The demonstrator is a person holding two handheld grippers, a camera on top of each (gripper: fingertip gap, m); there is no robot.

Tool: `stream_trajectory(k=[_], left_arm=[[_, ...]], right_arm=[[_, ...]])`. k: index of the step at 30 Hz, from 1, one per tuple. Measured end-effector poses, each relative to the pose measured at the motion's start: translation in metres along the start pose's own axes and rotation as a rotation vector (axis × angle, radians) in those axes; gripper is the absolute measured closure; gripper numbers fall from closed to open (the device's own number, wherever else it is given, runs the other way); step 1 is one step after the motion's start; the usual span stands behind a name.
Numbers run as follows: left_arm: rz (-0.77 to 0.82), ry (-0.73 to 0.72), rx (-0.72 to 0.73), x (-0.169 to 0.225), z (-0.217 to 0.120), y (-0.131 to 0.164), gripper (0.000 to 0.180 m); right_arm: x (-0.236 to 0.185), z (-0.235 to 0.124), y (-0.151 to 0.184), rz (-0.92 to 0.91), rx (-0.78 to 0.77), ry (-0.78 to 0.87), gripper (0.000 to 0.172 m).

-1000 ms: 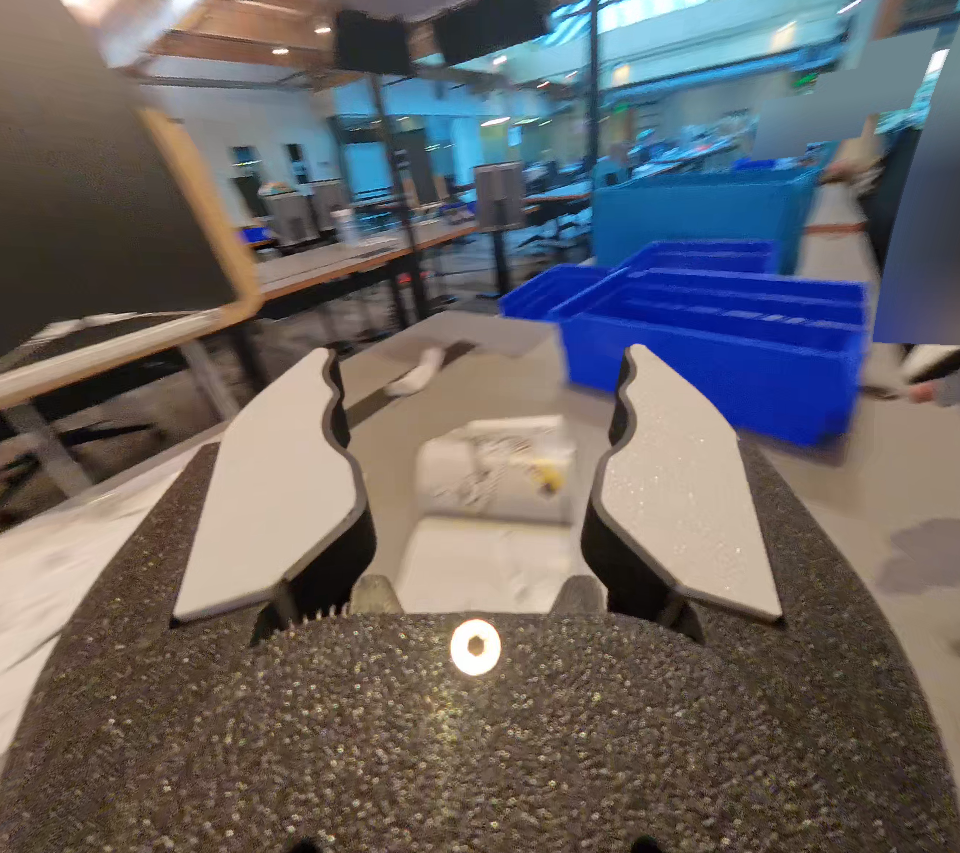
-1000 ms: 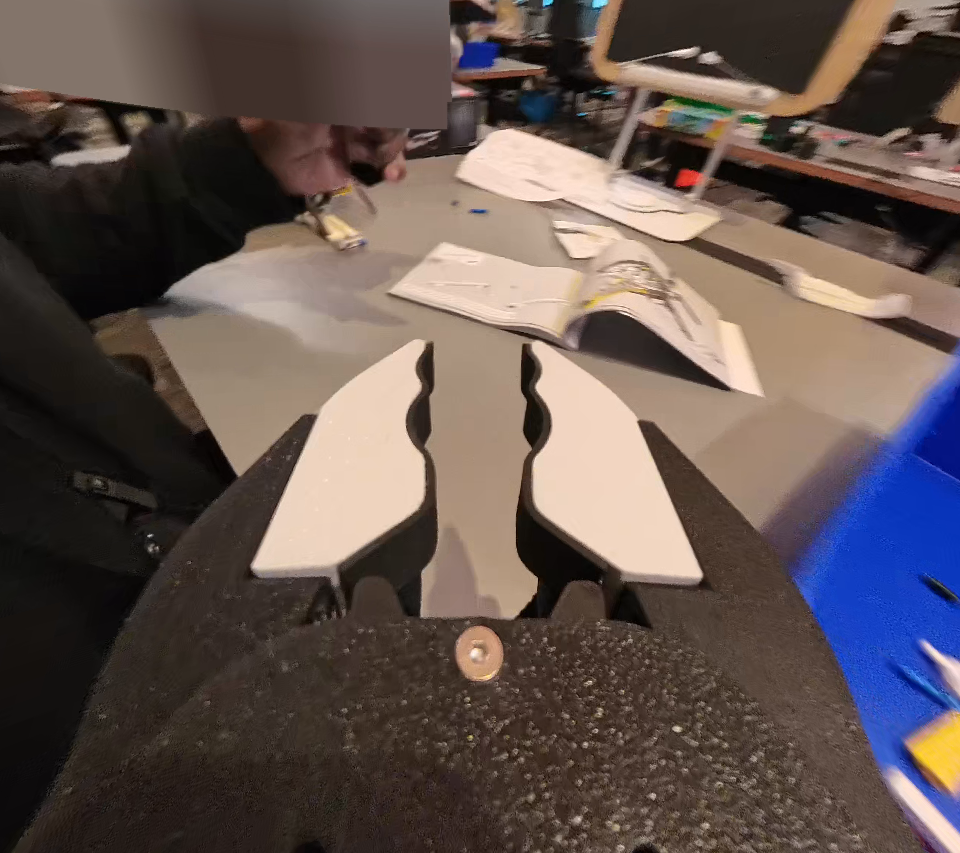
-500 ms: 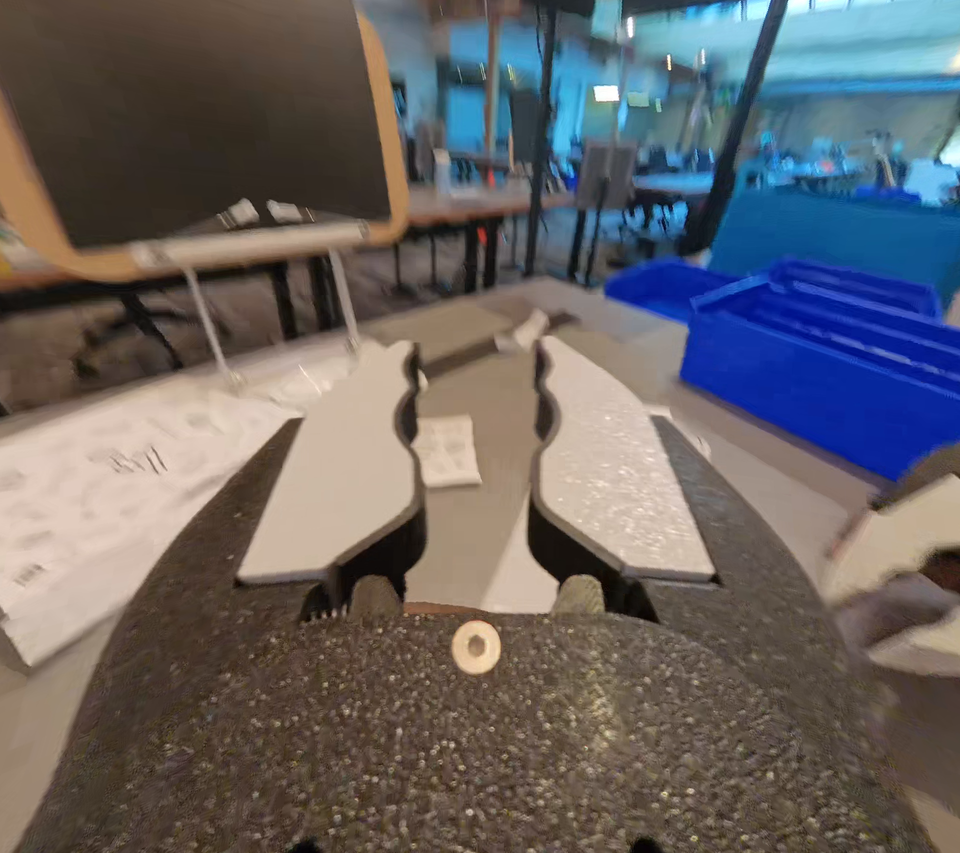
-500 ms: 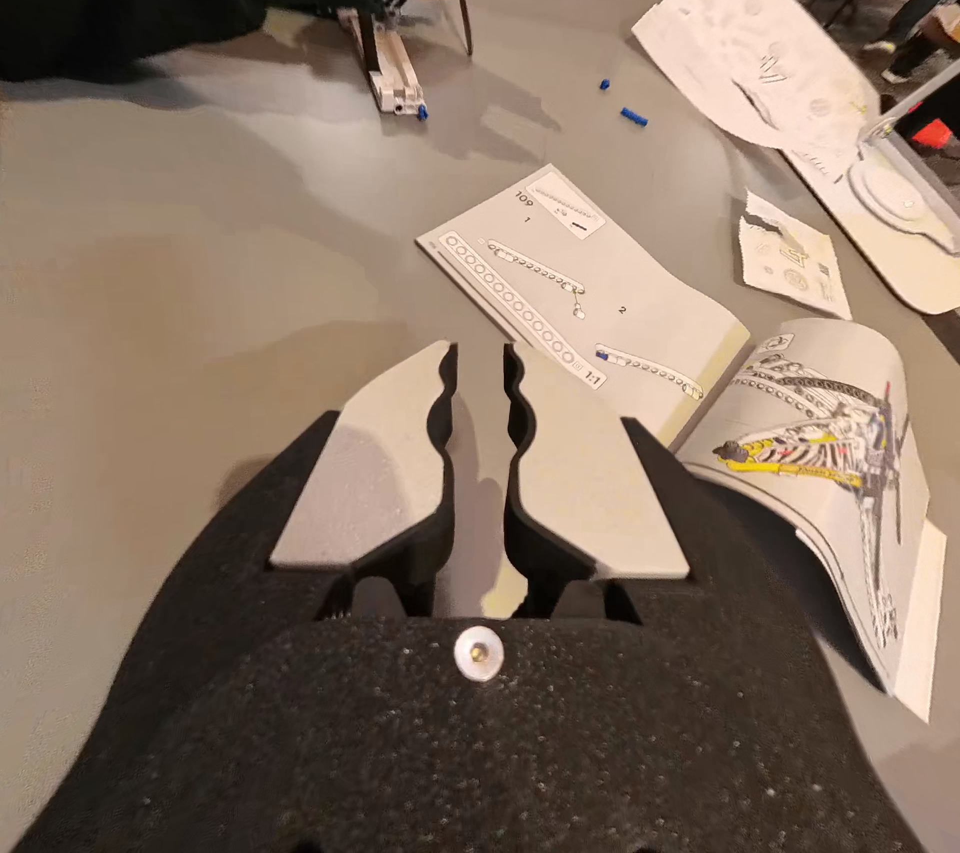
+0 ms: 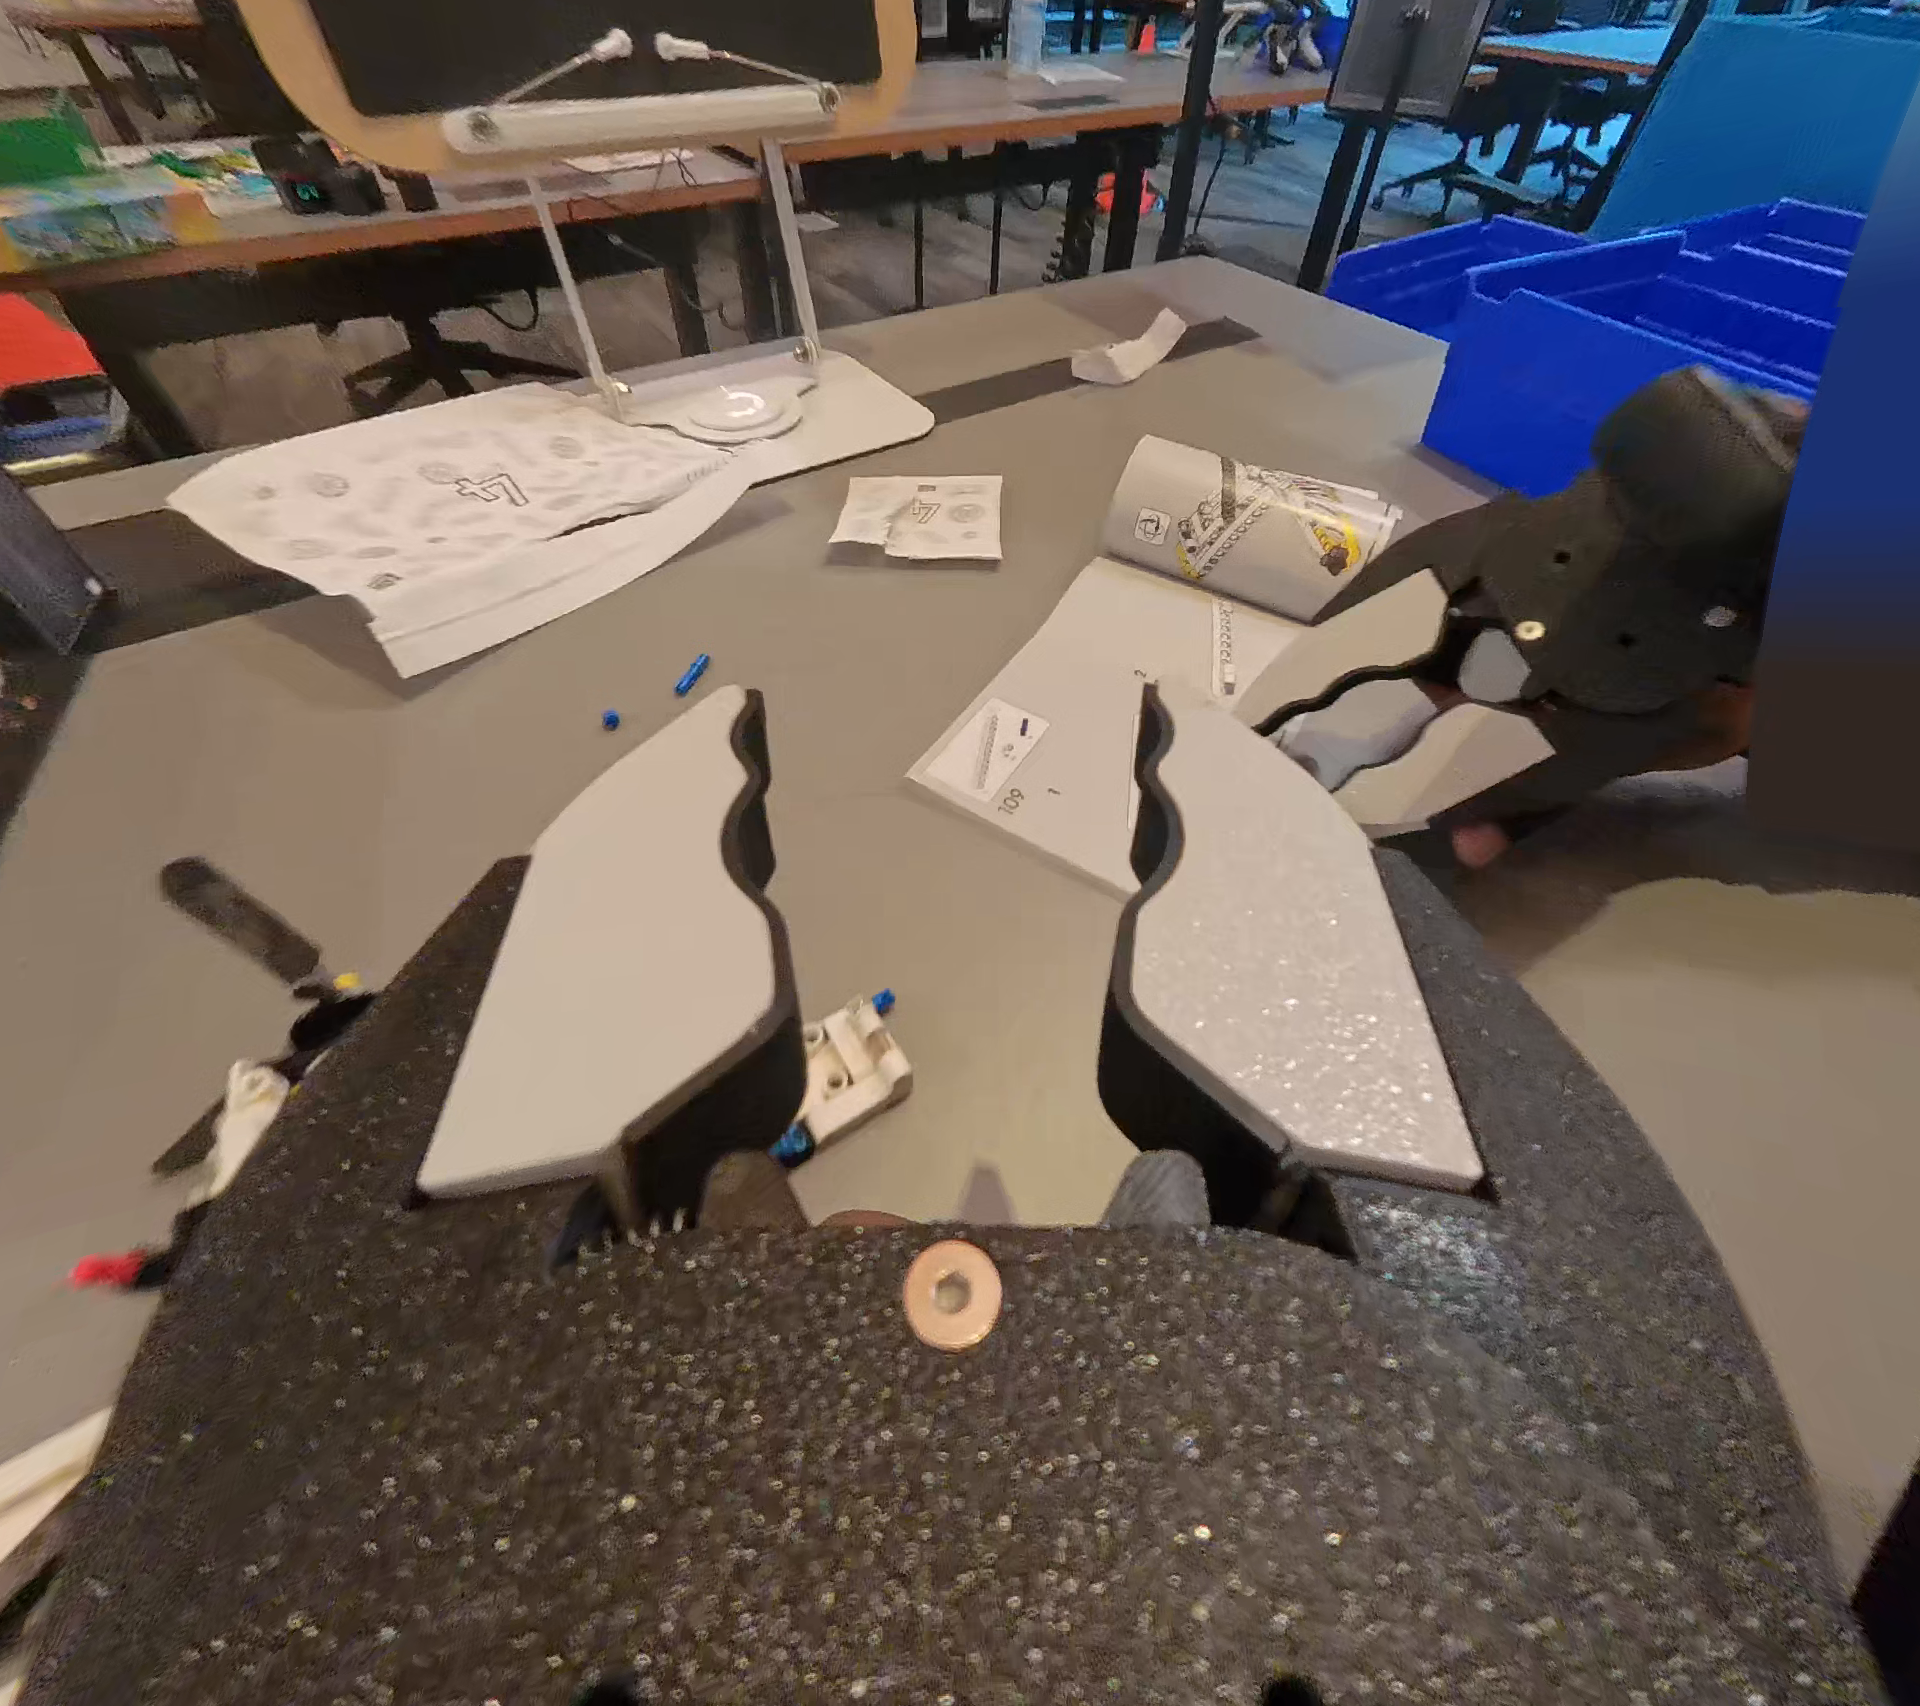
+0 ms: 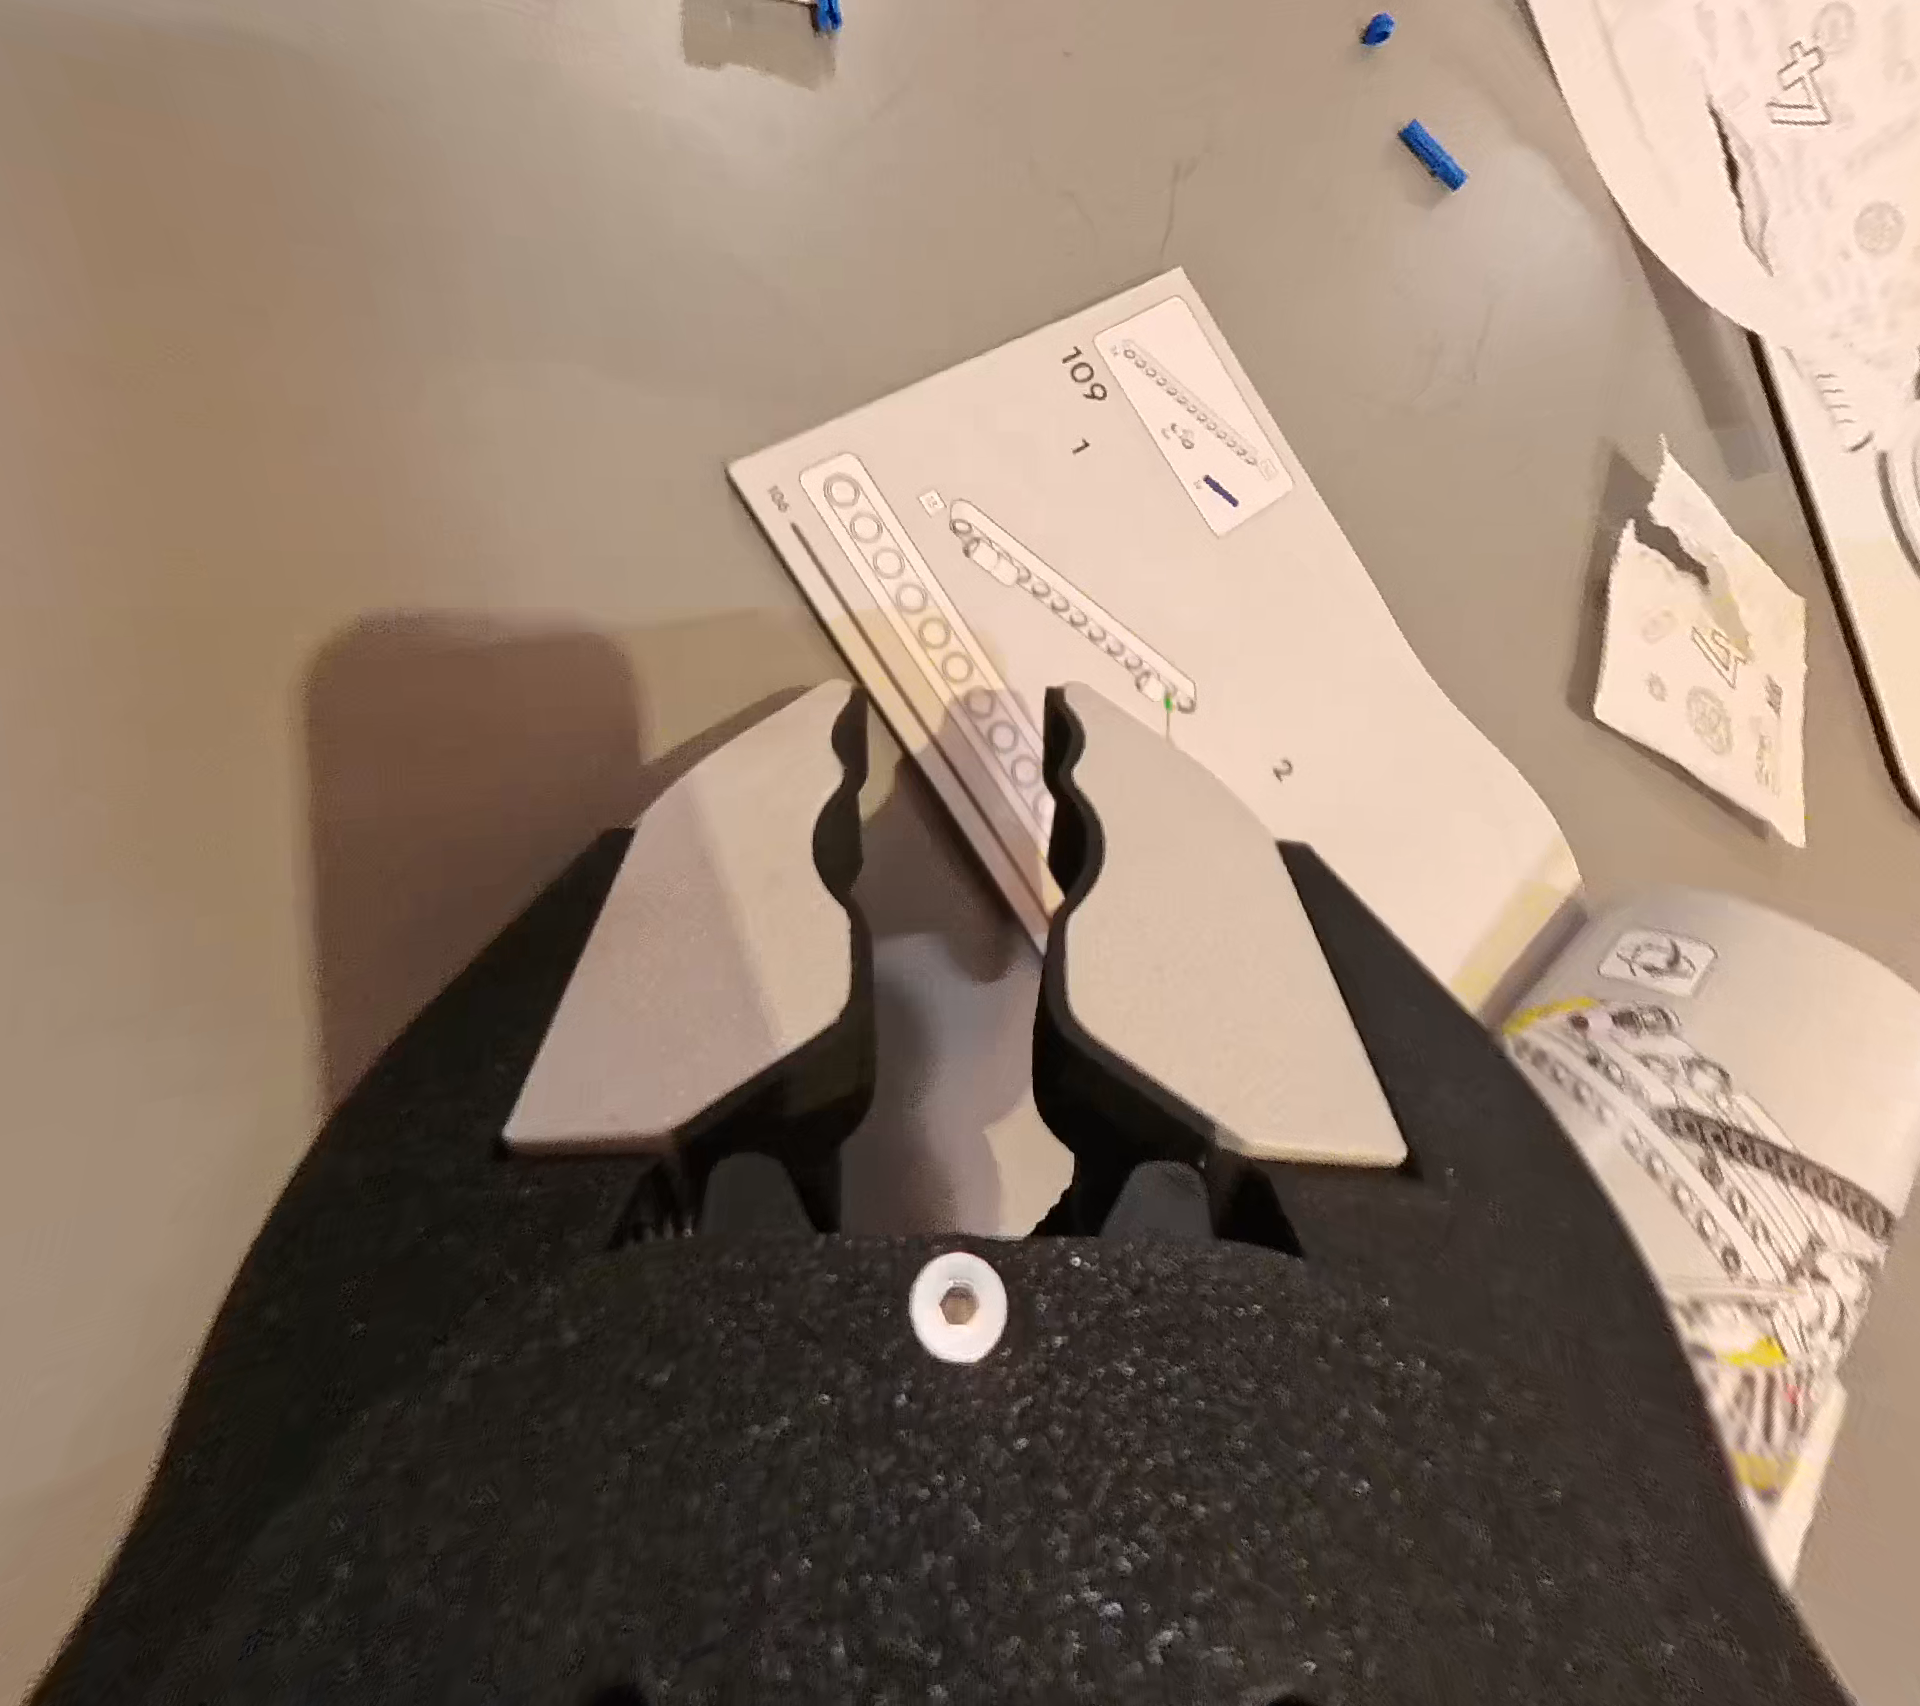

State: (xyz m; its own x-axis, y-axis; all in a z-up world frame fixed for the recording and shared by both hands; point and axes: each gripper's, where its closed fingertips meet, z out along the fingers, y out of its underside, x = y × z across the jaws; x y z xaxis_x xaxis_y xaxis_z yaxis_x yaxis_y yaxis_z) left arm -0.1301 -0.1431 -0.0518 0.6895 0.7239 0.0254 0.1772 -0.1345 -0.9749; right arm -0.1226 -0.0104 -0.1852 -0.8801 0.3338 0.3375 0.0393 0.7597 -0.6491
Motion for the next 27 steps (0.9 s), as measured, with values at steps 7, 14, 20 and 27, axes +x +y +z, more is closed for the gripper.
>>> stream_trajectory(k=[7, 14, 20, 27], left_arm=[[-0.017, 0.102, -0.039, 0.018, -0.008, 0.021, 0.101], [0.032, 0.123, -0.211, 0.038, 0.037, 0.061, 0.102], [0.05, 0.18, -0.349, 0.057, 0.068, 0.092, 0.104], [-0.069, 0.204, -0.418, 0.054, 0.068, 0.113, 0.106]], right_arm=[[-0.001, 0.03, -0.025, 0.01, -0.007, -0.003, 0.144], [0.038, 0.009, -0.054, 0.076, 0.016, -0.095, 0.139], [0.08, 0.039, -0.057, 0.059, -0.06, -0.263, 0.117], [0.065, 0.083, -0.049, 0.044, -0.097, -0.306, 0.109]])
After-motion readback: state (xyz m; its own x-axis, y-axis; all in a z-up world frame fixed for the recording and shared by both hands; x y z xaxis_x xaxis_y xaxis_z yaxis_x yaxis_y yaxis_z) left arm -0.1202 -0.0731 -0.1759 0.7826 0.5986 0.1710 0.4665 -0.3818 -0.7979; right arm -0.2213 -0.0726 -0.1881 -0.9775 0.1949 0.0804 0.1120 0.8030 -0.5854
